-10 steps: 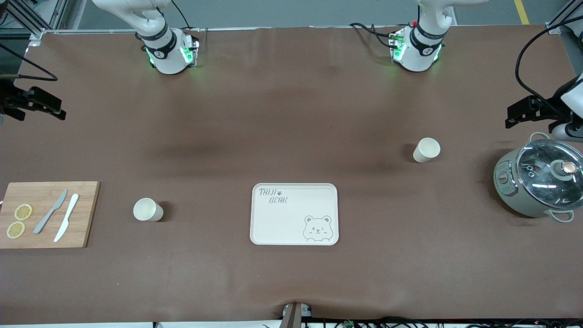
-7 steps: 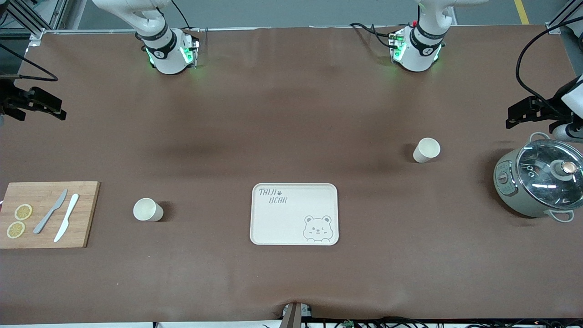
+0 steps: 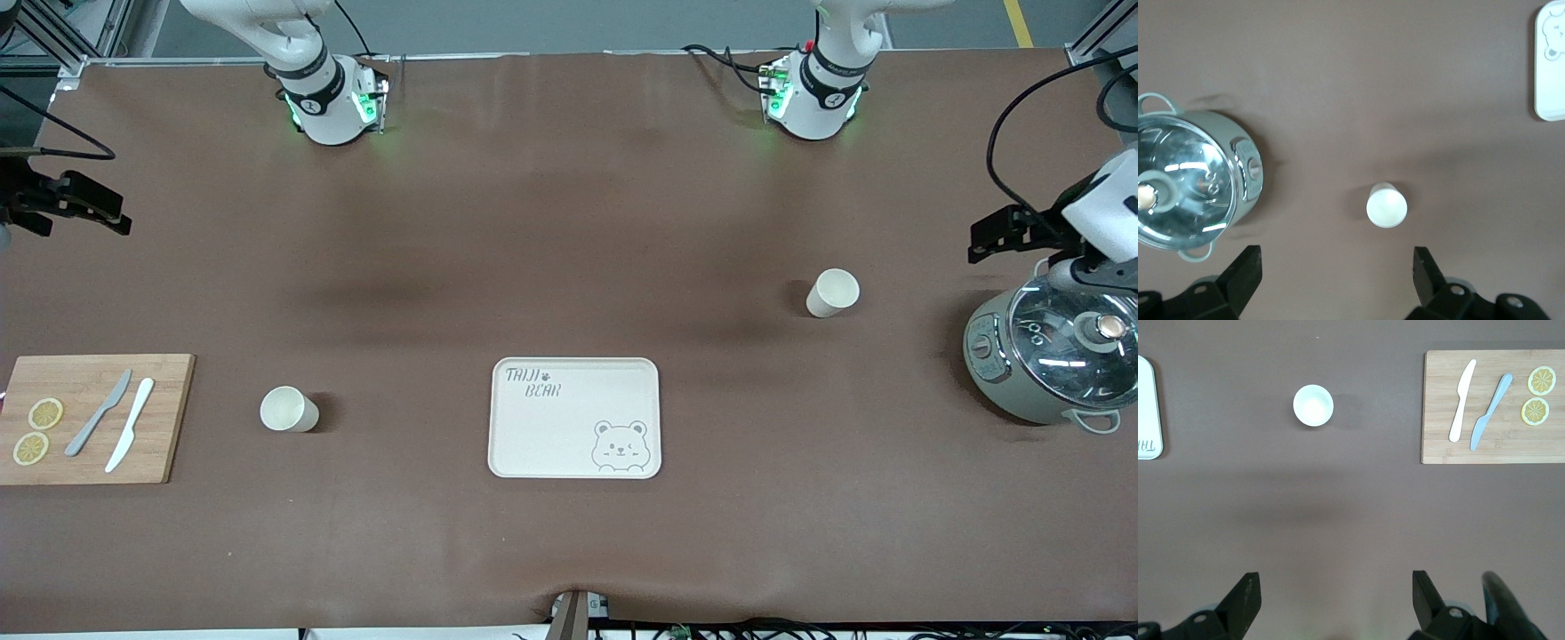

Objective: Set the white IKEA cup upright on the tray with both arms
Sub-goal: 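Move the left gripper down over the white paper cup beside the pot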

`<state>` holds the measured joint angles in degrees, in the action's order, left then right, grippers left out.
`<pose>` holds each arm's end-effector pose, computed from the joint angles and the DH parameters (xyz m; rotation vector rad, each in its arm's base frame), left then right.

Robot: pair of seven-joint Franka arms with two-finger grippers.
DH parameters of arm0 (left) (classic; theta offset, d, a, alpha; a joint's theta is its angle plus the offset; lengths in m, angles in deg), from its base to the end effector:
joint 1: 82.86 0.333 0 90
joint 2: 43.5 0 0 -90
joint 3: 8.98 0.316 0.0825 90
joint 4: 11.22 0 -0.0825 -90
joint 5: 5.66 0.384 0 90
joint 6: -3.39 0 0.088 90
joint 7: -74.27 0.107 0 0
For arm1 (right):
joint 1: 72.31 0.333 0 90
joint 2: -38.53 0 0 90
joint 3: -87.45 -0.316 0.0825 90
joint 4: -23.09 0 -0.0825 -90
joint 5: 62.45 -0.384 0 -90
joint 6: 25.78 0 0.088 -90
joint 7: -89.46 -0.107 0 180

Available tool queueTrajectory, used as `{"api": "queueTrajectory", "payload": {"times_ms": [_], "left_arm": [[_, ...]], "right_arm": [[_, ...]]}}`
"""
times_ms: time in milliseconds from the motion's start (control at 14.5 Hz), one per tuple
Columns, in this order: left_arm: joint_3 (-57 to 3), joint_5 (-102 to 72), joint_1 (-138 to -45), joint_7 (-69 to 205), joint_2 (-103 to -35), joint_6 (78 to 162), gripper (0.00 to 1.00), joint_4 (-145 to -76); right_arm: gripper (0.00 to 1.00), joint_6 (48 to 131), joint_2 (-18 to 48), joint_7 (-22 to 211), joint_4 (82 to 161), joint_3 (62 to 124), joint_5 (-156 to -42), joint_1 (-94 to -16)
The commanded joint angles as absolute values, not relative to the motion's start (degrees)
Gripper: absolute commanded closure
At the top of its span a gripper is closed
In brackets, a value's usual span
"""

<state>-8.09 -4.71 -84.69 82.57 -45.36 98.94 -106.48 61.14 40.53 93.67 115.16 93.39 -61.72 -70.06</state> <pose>0.5690 -0.0078 0.5711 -3.1157 0.2546 0.0444 0.5363 -0.0370 0.6219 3.1350 0.0140 -0.0873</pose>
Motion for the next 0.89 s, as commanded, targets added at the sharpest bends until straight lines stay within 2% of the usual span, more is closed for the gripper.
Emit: {"api": "queueTrajectory", "payload": {"times_ms": [0,275,551,826], "left_arm": [[-8.4,-5.9,-83.9,83.8,-36.1,109.0,0.0,-122.5],[-8.5,-6.1,-84.1,83.9,-32.9,113.9,0.0,-131.8],[-9.9,-6.1,-84.4,83.9,-31.3,124.7,0.0,-142.9],[-10.0,-6.1,-84.4,83.9,-31.5,135.2,0.0,-150.3]], "right_arm": [[0.0,61.5,41.3,93.5,116.0,93.3,-60.8,-69.9],[0.0,61.6,41.3,93.5,116.0,93.3,-60.7,-69.9],[0.0,61.7,41.3,93.5,116.0,93.3,-60.7,-70.0],[0.0,61.5,41.3,93.5,116.0,93.3,-60.7,-70.0]]}}
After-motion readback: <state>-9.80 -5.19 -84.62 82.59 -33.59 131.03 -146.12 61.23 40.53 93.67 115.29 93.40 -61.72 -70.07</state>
